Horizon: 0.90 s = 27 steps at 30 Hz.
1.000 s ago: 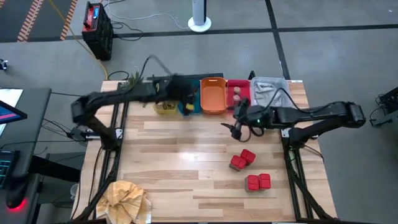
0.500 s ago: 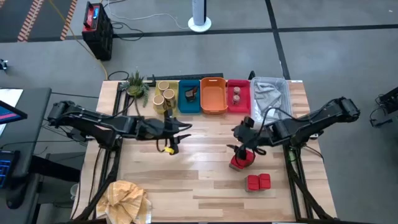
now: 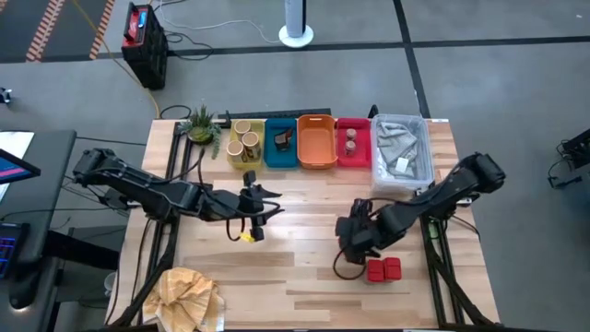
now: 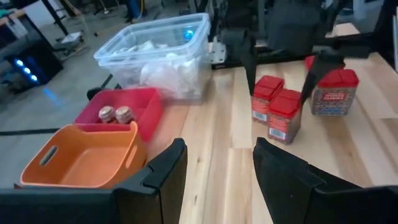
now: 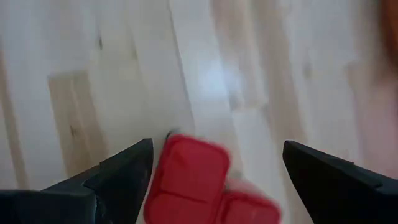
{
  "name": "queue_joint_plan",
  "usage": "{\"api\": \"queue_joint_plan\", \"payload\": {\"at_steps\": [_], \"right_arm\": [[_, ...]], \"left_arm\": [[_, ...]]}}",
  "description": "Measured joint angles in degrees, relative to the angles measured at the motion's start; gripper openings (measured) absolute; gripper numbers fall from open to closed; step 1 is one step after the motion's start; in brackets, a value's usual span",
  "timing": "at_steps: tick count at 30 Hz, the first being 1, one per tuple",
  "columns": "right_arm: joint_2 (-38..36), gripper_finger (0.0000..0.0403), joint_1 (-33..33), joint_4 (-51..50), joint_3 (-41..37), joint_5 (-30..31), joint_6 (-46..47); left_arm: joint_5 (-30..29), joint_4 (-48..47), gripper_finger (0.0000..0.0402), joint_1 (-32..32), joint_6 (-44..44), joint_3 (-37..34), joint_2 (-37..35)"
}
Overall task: Sort spices by type
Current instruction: Put the top left red spice bottle into the orange bin
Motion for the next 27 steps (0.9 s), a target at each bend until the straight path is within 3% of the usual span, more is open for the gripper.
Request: {"api": "queue_joint_plan", "payload": {"at_steps": [5,10,20,27], "right_arm": [[5.67,0.0385,-1.67,-7.04,3.81,-2.58,1.67],[7.70,0.0385,-3.34,-6.75,4.58,-8.20,2.08],[3.65,0.0385,-4.84,-5.55,4.45,-9.68,4.06],[3.55,0.0385,-2.36,-4.77,4.45,-9.66,7.35]], "left_arm": [[-2.16,0.22,0.0173,-0.76,0.74,0.00,0.01],[-2.09,-2.17,0.0173,-1.01,-0.57,0.00,0.01],[-2.09,-3.94,0.0173,-0.97,-1.13,0.00,0.01],[-2.09,-3.96,0.0173,-0.97,-1.11,0.00,0.01]]}}
